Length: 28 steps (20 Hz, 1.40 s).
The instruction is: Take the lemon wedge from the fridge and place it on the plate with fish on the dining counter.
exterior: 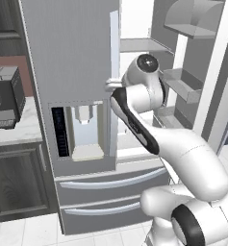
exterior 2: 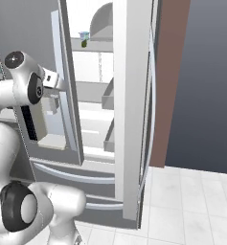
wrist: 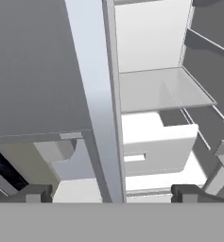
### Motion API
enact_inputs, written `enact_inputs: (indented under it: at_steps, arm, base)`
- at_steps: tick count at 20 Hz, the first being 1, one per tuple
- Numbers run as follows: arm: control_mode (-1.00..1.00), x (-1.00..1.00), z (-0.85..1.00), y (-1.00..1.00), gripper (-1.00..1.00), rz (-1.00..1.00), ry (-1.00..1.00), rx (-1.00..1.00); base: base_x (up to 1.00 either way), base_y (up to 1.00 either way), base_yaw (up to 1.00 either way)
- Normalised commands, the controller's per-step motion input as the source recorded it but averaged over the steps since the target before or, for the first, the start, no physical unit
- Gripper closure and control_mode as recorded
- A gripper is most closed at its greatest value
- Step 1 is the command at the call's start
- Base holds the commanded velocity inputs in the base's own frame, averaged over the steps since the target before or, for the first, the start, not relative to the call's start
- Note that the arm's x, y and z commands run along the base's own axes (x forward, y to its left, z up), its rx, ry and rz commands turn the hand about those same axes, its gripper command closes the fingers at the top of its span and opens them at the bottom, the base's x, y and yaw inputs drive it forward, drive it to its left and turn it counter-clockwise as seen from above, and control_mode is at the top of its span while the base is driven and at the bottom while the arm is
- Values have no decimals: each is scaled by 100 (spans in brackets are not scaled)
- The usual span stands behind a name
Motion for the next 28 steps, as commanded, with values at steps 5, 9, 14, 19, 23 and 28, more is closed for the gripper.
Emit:
enact_inputs:
  at_steps: [5,9,14,19,23,28]
  arm:
    - [-100,36,-16,21,-100,1,0,0]
    - [-100,36,-10,0,-100,0,0,0]
    - [-100,22,-1,-4,-100,0,0,0]
    - [-100,44,-16,0,-100,0,0,0]
    - [-100,48,-26,0,-100,0,-2,0]
    - [-100,53,-25,0,-100,0,-2,0]
  base:
    - [0,0,0]
    - [0,0,0]
    - [0,0,0]
    - [0,0,0]
    - [0,0,0]
    - [0,0,0]
